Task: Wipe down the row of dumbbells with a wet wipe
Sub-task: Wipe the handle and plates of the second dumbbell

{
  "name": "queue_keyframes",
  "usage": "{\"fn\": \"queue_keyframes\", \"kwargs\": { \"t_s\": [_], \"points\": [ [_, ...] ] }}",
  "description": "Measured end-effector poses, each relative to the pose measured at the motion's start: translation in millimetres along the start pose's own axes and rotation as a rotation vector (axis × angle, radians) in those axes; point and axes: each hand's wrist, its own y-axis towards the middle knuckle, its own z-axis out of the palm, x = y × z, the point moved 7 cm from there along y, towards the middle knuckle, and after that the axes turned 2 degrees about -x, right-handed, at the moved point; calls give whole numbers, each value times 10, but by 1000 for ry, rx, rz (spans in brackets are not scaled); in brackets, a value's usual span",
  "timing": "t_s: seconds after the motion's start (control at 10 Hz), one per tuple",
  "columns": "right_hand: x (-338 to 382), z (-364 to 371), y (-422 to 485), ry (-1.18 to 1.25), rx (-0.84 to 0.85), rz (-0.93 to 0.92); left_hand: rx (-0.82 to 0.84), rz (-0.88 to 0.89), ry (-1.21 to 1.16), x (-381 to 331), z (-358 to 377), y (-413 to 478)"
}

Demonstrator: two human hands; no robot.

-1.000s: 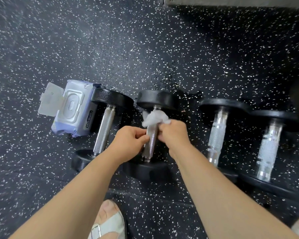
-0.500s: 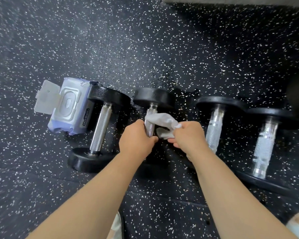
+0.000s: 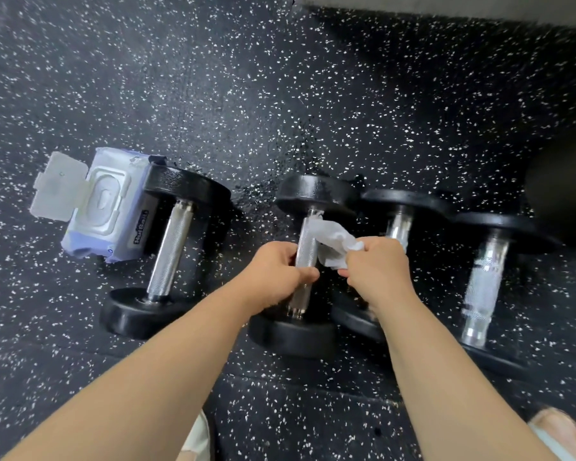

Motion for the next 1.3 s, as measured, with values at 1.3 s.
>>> {"fn": "queue_keyframes", "kwargs": {
  "t_s": [1.3],
  "points": [
    [160,844,23,732,-30,310,-108,49,72,158,-523,-182]
  ]
}}
